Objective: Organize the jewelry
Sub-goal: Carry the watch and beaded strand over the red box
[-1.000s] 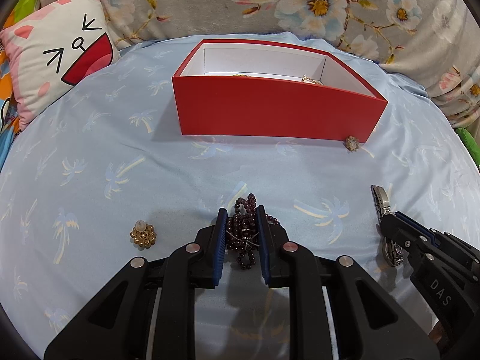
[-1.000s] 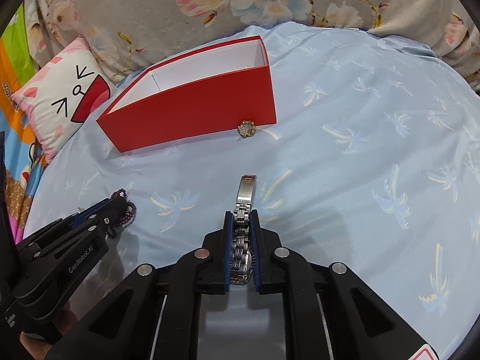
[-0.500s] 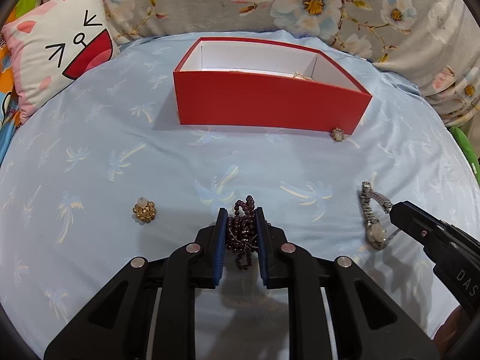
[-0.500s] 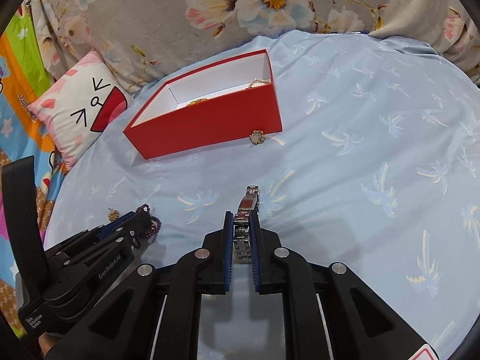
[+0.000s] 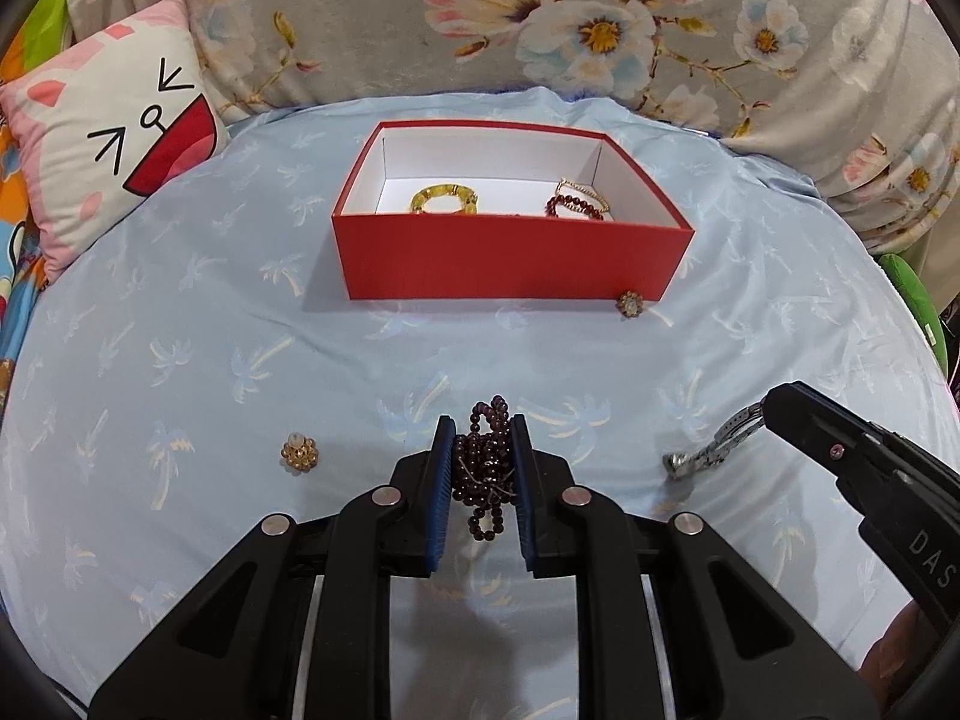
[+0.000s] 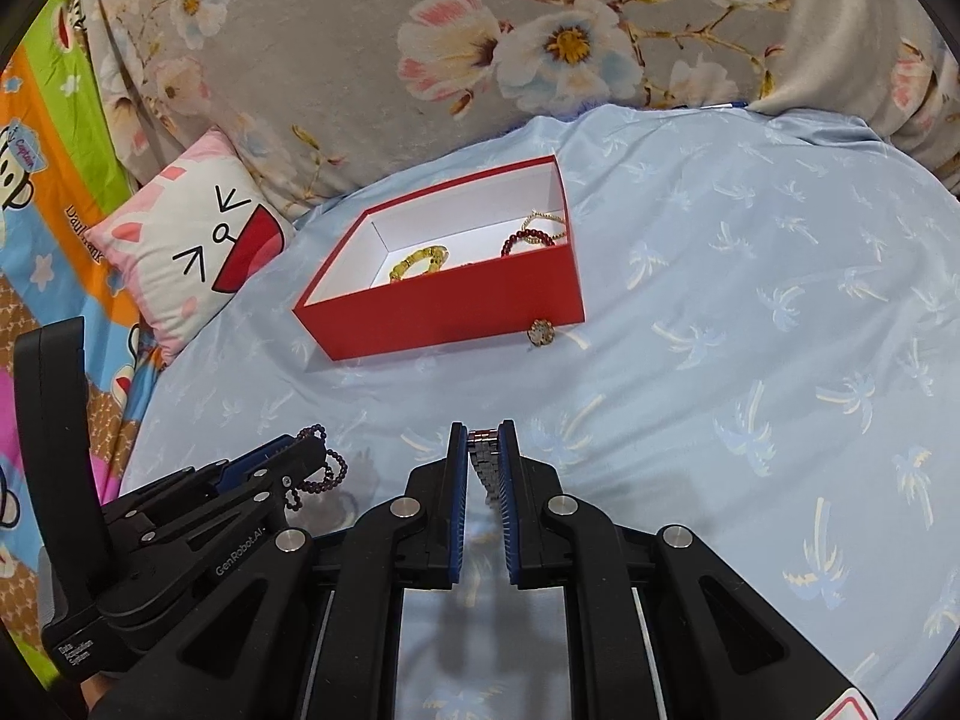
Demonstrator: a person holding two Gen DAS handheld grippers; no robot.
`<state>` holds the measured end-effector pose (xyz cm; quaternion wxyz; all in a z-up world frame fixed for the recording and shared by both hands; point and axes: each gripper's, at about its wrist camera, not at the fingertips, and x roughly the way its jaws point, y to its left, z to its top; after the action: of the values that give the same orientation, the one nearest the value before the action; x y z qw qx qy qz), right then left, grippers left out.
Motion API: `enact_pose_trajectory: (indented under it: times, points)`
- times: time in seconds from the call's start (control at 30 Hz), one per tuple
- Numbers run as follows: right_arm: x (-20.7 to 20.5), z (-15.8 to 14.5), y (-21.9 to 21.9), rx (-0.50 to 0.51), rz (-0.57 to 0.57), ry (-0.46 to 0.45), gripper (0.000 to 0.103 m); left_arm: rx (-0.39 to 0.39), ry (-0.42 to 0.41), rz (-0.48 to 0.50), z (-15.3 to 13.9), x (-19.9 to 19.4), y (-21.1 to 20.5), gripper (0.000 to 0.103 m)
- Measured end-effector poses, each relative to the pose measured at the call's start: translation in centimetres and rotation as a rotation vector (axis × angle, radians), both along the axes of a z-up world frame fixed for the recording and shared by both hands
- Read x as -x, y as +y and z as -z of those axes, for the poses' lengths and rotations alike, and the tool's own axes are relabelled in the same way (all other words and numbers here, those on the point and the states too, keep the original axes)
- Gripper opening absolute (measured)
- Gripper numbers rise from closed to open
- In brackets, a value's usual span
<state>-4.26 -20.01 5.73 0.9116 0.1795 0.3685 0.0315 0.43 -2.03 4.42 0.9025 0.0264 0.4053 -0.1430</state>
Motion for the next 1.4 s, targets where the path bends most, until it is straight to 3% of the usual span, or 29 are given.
enact_pose_trajectory:
  times: [0.43,0.83,1.13,1.4]
  points:
    - [-2.4,-4.5,-1.1,0.010,0.006,-0.106,0.010,0.022,-0.076,-0.017,-4.2,-3.1,0.7,0.018]
    - [-10.1,-8.0,-2.0,-0.030,0.006,-0.169,0.010,0.025,-0.164,-0.019,-8.0,-9.8,0.0,0.018]
    - [-15.7,-5.5,-2.0,-0.028,0.013,-0.095,0.010,0.008,-0.119,-0.014,-6.2,-14.5,-1.4,0.018]
    - [-17.8,-2.2,-2.2,-0.020,0.025,-0.023,0.010,-0.018,-0.077,-0.021,-3.9,-16.8,-2.3,0.018]
